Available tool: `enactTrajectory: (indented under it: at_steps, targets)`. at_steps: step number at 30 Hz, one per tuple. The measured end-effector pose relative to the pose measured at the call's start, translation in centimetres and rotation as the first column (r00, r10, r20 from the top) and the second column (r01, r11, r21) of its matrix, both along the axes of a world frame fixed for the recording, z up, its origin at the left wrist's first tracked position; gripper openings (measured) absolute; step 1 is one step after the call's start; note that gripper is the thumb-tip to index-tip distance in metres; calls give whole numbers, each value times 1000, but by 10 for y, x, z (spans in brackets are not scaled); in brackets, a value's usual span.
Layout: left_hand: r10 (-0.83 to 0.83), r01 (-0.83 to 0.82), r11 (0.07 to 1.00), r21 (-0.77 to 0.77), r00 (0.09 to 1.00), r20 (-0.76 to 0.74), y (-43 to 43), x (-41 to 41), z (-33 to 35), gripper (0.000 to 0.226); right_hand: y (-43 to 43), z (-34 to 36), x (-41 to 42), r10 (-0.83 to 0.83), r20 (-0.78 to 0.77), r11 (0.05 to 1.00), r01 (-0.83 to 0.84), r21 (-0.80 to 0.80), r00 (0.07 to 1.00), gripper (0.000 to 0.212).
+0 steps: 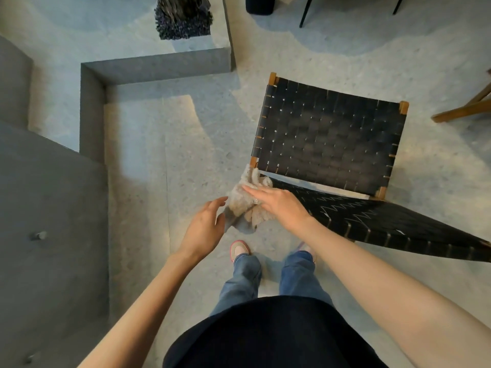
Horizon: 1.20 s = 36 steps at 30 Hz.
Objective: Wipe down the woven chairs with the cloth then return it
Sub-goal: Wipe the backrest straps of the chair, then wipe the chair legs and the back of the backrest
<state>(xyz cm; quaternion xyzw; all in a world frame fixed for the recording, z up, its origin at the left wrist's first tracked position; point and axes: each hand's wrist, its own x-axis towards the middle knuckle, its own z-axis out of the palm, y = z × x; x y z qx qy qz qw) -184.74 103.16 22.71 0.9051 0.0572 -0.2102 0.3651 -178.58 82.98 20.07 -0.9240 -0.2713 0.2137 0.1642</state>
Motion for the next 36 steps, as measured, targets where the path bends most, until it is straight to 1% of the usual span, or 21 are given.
enactTrajectory:
  at_steps: [3, 8, 12, 15, 17, 22, 29, 33, 36]
  targets:
    - [-41, 40, 999, 22, 999, 30, -19, 3, 5, 40, -29, 3, -10, -78, 21, 996, 79, -44, 997, 62]
    - [-181, 163, 980, 116, 971, 157, -56, 7, 15, 46, -81, 2, -40, -198, 23, 979, 199, -49, 980, 61]
    - [-253, 239, 964, 114, 958, 134, -102, 0, 16, 48, -142, 0, -65, -328, 40, 943, 329, -47, 944, 59]
    - [-287, 274, 955, 114, 950, 121, -146, -9, 14, 48, -194, -1, -82, -408, 69, 904, 414, -110, 910, 56]
    - [-312, 301, 947, 111, 943, 113, -177, -16, 13, 48, -230, 1, -93, -449, 74, 878, 455, -146, 891, 53]
    - [-360, 354, 933, 71, 925, 117, -267, -42, 4, 47, -323, 8, -118, -524, 73, 833, 529, -161, 848, 47]
    - [-321, 320, 947, 27, 938, 128, -399, -94, 2, 47, -419, 26, -143, -524, 135, 839, 537, -87, 841, 44]
    - [-276, 281, 959, -26, 953, 123, -451, -121, 14, 49, -447, 45, -161, -582, 71, 813, 577, 81, 810, 41]
    - [-260, 270, 961, -53, 956, 138, -473, -139, 22, 54, -459, 61, -189, -613, -6, 776, 603, 183, 790, 53]
